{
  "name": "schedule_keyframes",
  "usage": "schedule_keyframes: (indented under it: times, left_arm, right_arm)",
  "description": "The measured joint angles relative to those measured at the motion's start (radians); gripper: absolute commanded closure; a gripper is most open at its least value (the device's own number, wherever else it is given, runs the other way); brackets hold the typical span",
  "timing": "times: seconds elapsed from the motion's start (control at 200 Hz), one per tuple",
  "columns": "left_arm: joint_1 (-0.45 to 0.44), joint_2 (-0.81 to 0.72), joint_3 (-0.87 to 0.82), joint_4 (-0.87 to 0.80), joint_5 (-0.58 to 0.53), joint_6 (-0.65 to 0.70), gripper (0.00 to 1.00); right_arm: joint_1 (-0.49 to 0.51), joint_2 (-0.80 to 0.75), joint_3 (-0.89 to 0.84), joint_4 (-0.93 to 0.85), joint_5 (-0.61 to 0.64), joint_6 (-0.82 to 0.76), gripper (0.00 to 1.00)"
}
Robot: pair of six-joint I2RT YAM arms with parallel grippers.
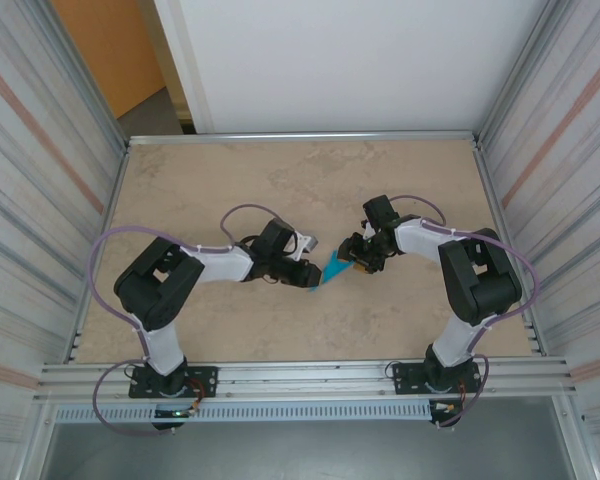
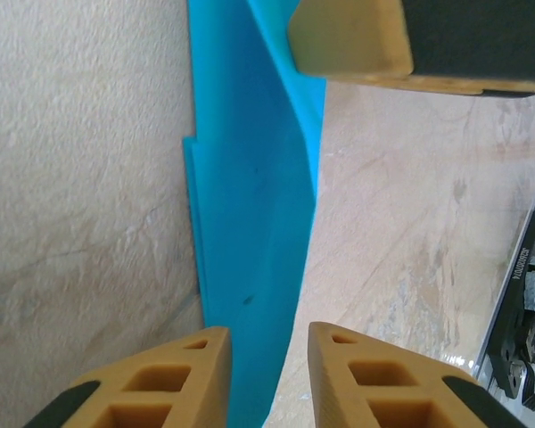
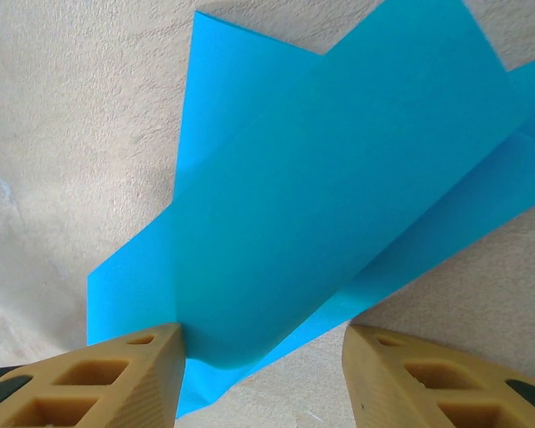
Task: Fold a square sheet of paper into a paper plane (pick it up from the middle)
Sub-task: Fold the wing for the fifth time at the center of the table.
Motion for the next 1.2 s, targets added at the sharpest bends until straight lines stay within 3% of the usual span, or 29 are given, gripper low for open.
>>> schedule_keyframes:
  times: [0.271,0.611,0.847,1.007,1.198]
  left_arm:
    - [0.000,0.000,-0.015,-0.001,-0.003,-0.014,0.80]
    - [0.000,0.013,-0.015,-0.001,-0.013,-0.034,0.84]
    - [0.000,0.019,-0.015,-0.004,-0.013,-0.037,0.86]
    - [0.000,0.019,-0.015,-0.013,-0.013,-0.037,0.84]
    - [0.000,-0.009,-0.010,-0.050,-0.026,-0.036,0.72]
  right_arm:
    - [0.000,0.011,0.015,-0.019,0.002,0.000,0.50]
    - [0.005,0.024,0.027,-0.039,0.017,0.000,0.52]
    - [0.006,0.038,0.043,-0.055,0.016,0.000,0.48]
    - [0.008,0.047,0.056,-0.072,0.018,0.000,0.49]
    - [0.009,0.051,0.060,-0.078,0.024,0.000,0.50]
